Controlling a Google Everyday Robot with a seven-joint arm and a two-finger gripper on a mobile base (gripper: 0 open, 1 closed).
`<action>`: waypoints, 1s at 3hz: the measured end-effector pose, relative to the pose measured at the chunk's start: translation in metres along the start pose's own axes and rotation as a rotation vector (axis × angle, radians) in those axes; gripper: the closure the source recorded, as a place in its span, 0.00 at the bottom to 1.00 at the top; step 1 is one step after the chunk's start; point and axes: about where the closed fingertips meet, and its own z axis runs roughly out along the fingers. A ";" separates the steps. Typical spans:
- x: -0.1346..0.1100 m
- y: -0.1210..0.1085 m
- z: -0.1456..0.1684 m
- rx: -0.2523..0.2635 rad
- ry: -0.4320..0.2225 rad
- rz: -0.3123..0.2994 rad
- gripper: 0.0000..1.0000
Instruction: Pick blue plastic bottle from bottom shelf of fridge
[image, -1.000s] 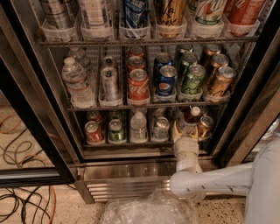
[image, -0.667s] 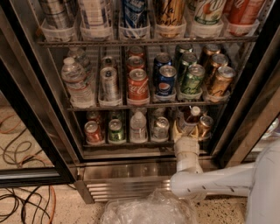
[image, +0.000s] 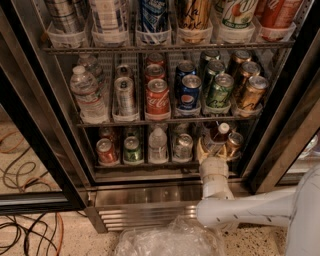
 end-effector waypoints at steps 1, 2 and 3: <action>-0.006 0.001 -0.003 -0.008 -0.004 0.001 1.00; -0.033 0.004 -0.020 -0.056 -0.011 0.013 1.00; -0.050 0.011 -0.052 -0.151 0.048 0.036 1.00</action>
Offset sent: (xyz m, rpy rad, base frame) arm -0.0655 0.0040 0.0736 0.0120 -0.0364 0.1405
